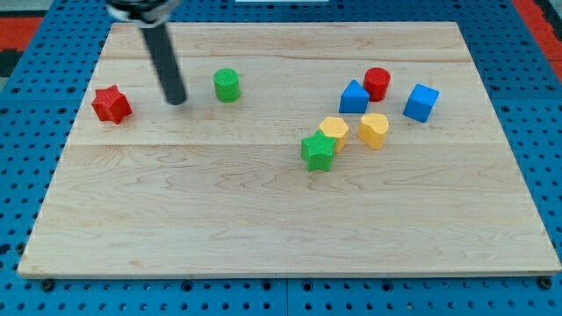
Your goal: Push the blue cube into the red circle
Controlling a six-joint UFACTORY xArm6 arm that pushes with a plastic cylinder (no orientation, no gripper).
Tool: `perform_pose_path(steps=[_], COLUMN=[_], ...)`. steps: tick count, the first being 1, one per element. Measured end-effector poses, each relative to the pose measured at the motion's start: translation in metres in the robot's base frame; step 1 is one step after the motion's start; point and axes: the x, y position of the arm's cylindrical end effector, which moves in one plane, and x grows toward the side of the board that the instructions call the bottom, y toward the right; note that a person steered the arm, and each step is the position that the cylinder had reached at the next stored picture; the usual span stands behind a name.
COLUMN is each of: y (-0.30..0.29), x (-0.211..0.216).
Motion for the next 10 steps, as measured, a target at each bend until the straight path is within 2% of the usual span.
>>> perform_pose_path(steps=[1,2,3,4,5,6,7,8,9,10], y=[0.077,0.059,0.103,0.195,0.269,0.228,0.163,0.186,0.215,0.356], x=[0.004,-0.040,-0.050,-0.080,-0.072,-0.020,-0.002,-0.015,-0.050,-0.049])
